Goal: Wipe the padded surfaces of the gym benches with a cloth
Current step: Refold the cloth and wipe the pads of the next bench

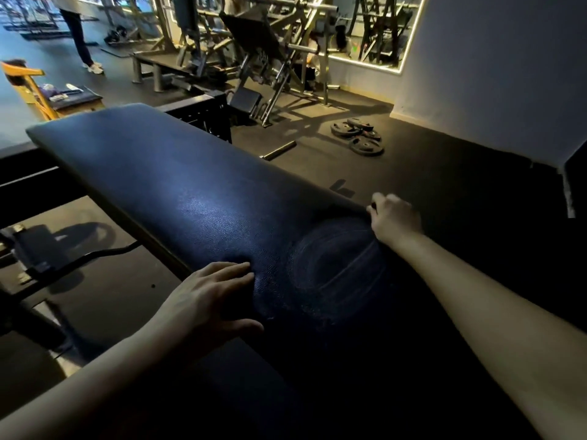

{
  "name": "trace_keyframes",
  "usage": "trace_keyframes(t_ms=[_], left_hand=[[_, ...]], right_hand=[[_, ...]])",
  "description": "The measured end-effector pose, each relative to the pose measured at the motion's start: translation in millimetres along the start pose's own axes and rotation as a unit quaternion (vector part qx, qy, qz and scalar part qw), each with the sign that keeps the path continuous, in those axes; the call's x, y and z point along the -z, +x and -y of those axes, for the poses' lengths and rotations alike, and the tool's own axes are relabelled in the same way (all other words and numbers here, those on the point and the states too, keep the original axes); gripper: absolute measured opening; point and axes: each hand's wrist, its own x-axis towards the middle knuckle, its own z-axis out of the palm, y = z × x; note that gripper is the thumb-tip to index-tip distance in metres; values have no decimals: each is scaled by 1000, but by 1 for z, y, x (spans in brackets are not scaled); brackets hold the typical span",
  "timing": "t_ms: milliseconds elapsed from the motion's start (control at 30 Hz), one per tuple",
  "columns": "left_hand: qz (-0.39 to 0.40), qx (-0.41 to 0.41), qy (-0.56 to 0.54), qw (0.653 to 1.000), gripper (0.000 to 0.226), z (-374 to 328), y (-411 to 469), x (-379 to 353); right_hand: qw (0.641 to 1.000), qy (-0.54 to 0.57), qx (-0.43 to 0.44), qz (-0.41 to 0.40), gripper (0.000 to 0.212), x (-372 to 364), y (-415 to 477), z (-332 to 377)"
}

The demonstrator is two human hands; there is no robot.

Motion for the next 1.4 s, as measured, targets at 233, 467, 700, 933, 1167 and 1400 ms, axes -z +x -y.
trace_keyframes(t_ms=[233,467,700,933,1167,1400], left_hand=[[-8,-2,-8,1000,94,3,-2,-4],[-25,-20,-16,999,94,6,-1,-11],[-11,6,-36,999,95,5,-2,-11],[-12,-13,-86,996,91,3,-2,-3],[6,13,-96,995,105,6,-4,-6],[7,4,-74,997,102,6,-7,-7]], right_hand=[[983,108,147,29,18,-14,-28,113],[958,110,261,40,21,12,-90,27],[998,67,10,13,28,-24,15,63],[942,165,285,63,17,16,-161,150],[999,1,31,12,22,32,-129,14],[997,62,52,-12,19,17,-163,152]])
